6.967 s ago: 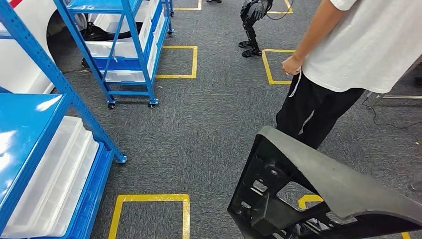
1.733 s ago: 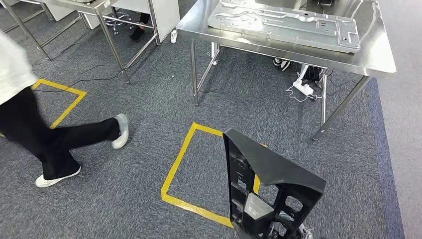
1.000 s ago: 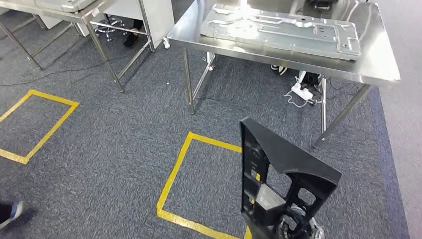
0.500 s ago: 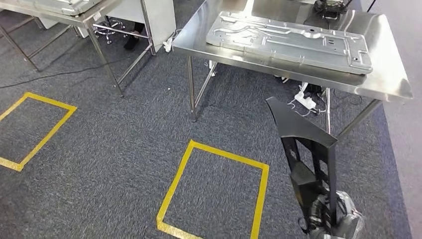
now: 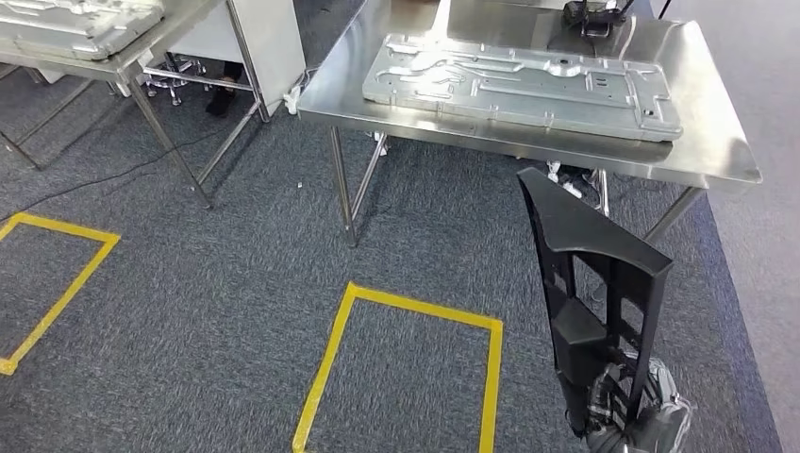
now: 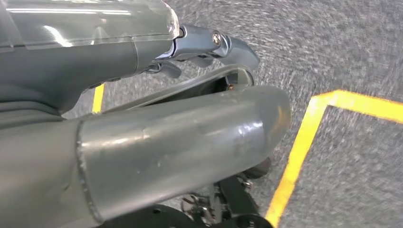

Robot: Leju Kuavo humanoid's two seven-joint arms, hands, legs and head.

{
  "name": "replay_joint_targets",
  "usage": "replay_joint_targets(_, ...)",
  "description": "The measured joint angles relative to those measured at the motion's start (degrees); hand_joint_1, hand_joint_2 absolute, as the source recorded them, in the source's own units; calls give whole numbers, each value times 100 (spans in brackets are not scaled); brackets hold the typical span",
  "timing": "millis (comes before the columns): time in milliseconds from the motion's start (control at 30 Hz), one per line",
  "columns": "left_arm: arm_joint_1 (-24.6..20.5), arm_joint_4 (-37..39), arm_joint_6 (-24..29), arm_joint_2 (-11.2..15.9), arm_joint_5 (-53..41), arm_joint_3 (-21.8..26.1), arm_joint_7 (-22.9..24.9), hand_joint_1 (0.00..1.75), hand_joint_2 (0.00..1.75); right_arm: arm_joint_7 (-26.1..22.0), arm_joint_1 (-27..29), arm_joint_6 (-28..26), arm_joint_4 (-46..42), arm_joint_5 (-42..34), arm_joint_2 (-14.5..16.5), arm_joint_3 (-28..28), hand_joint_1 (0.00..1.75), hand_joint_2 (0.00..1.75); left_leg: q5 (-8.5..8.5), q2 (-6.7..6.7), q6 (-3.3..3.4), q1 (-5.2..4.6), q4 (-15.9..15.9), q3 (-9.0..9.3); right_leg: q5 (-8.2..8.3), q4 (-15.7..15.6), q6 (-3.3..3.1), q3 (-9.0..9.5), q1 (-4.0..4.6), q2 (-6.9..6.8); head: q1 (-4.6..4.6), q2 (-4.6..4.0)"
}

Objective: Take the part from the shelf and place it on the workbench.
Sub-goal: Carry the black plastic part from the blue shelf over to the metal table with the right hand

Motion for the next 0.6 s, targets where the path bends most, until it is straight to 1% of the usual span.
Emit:
replay_joint_targets(33,-5,0,1,2,-2,0,-1,0,0,5,8,0,-2,-4,-5,16,175,175,18,28,54,-10,-7,14,-11,-19,44,-8,-1,47,-1,1)
replay_joint_targets(67,-13,0,2,-2,-2,0,-2,0,0,10,19,0,-4,-6,-11,30,175,175,63,70,105,-7,-25,32,-30,-21,81,-4,-5,51,-1,1)
replay_joint_targets(100,-22,0,1,-5,-3,0,-5,0,0,15,29,0,-8,-4,-19,39,175,175,72,116,153,-3,-50,44,-71,26,107,-20,-4,-28,1,1)
replay_joint_targets(133,-32,0,-1,-8,-4,0,-9,0,0,20,33,0,-11,-2,-25,47,175,175,80,166,202,2,-78,55,-164,167,127,-89,1,-151,2,1)
replay_joint_targets(167,-38,0,-3,-10,-5,0,-13,0,0,24,31,1,-14,1,-31,57,175,175,77,218,246,0,-98,66,-316,437,137,-226,7,-296,3,0)
replay_joint_targets(200,-38,0,-4,-9,-7,0,-15,0,0,30,28,2,-15,3,-37,67,175,175,61,270,281,-16,-102,73,-495,806,144,-430,15,-414,3,0)
replay_joint_targets(233,-35,0,-4,-8,-7,0,-15,0,0,39,27,3,-14,4,-40,77,175,175,44,329,308,-37,-101,80,-651,1197,150,-655,18,-462,2,1)
replay_joint_targets(267,-33,0,-4,-7,-7,0,-15,0,0,52,32,5,-13,5,-43,84,175,175,25,390,327,-62,-101,92,-718,1491,149,-837,18,-476,2,1)
replay_joint_targets(300,-32,0,-4,-7,-7,0,-14,0,0,67,40,8,-10,5,-46,87,175,175,5,449,339,-87,-100,110,-669,1594,136,-926,22,-483,2,1)
replay_joint_targets(333,-31,0,-5,-7,-7,0,-14,0,0,80,46,11,-8,5,-48,90,175,175,-15,505,345,-112,-100,136,-508,1466,109,-898,36,-499,2,1)
replay_joint_targets(367,-32,0,-8,-10,-8,0,-13,0,0,90,48,17,-6,5,-51,94,175,175,-36,558,347,-134,-100,169,-275,1133,62,-758,62,-551,2,0)
replay_joint_targets(400,-31,1,-10,-20,-10,0,-12,0,0,98,45,25,-5,8,-55,99,175,175,-57,606,346,-152,-100,205,-75,726,-12,-575,110,-701,1,0)
replay_joint_targets(433,-30,2,-13,-32,-13,0,-12,0,0,108,41,32,-3,13,-57,107,175,175,-80,652,333,-169,-97,235,70,376,-73,-415,150,-842,0,0)
replay_joint_targets(467,-33,3,-14,-44,-14,0,-10,0,0,116,37,37,-2,21,-59,116,175,175,-96,699,311,-175,-97,256,148,141,-121,-312,193,-944,-2,0)
replay_joint_targets(500,-35,4,-15,-52,-16,0,-8,0,0,123,33,40,-1,31,-60,125,175,175,-107,750,286,-173,-97,270,161,44,-150,-279,221,-996,-1,1)
replay_joint_targets(533,-39,4,-14,-54,-18,-1,-7,0,0,130,33,40,1,40,-61,131,175,175,-114,809,257,-171,-105,283,176,26,-149,-284,227,-929,-1,1)
replay_joint_targets(567,-41,4,-14,-53,-23,-1,-6,0,0,134,34,40,1,51,-61,137,175,175,-123,861,229,-171,-111,297,207,-2,-157,-278,213,-846,-1,1)
replay_joint_targets(600,-41,4,-14,-50,-29,-2,-6,0,0,139,35,39,2,59,-62,143,175,175,-155,831,194,-170,-89,305,241,-42,-164,-266,184,-778,-1,1)
